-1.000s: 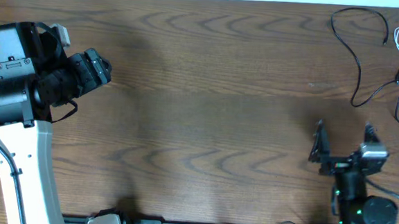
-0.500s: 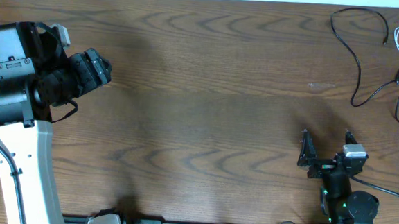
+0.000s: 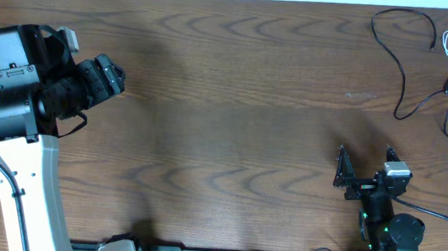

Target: Untangle cables

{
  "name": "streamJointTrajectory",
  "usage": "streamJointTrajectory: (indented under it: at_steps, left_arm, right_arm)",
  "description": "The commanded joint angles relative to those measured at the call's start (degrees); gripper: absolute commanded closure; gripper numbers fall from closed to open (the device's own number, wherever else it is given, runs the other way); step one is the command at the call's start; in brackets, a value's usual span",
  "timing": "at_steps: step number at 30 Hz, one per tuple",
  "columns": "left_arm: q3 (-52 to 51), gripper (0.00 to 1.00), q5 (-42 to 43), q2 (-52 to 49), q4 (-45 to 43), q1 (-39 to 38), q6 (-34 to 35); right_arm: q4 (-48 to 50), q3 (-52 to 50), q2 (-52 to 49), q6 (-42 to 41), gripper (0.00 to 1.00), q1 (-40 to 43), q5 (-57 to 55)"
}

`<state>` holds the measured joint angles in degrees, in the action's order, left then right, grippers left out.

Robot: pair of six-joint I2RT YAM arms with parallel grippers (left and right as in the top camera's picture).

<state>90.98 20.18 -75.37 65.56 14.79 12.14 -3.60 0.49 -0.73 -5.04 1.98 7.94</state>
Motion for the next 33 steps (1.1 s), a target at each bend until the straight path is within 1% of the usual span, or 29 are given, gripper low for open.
streamJointTrajectory:
  at_steps: [1, 18, 19, 24, 26, 28, 33]
  left_arm:
    - [-0.55, 0.16, -0.57, -0.24, 0.00, -0.13, -0.52]
    - [-0.55, 0.16, -0.61, -0.24, -0.02, -0.07, -0.55]
    - [-0.55, 0.16, -1.66, -0.11, -0.13, -0.09, -0.52]
    - [-1.92, 0.16, -1.88, 3.63, -1.29, -0.42, -0.57]
    - [-4.13, 0.16, -1.86, 6.54, -4.87, -1.33, -1.07]
    - [-7.98, 0.16, -1.88, 10.27, -10.58, -3.10, -2.86]
    - [-23.19, 0.16, -1.86, 22.10, -27.93, -8.41, -9.01]
  right_arm:
    - [-0.04, -0.20, 0.42, -0.68, 0.01, 0.20, 0.35]
    - [-0.04, -0.20, 0.42, -0.70, 0.01, 0.20, 0.35]
    - [-0.04, -0.17, 0.42, -0.68, 0.01, 0.20, 0.35]
    - [-0.04, -0.20, 0.42, -0.70, 0.01, 0.20, 0.35]
    - [-0.04, -0.17, 0.42, -0.68, 0.01, 0.20, 0.37]
    - [-0.04, -0.17, 0.42, -0.70, 0.01, 0.20, 0.37]
    - [-0.04, -0.17, 0.42, -0.70, 0.01, 0.20, 0.35]
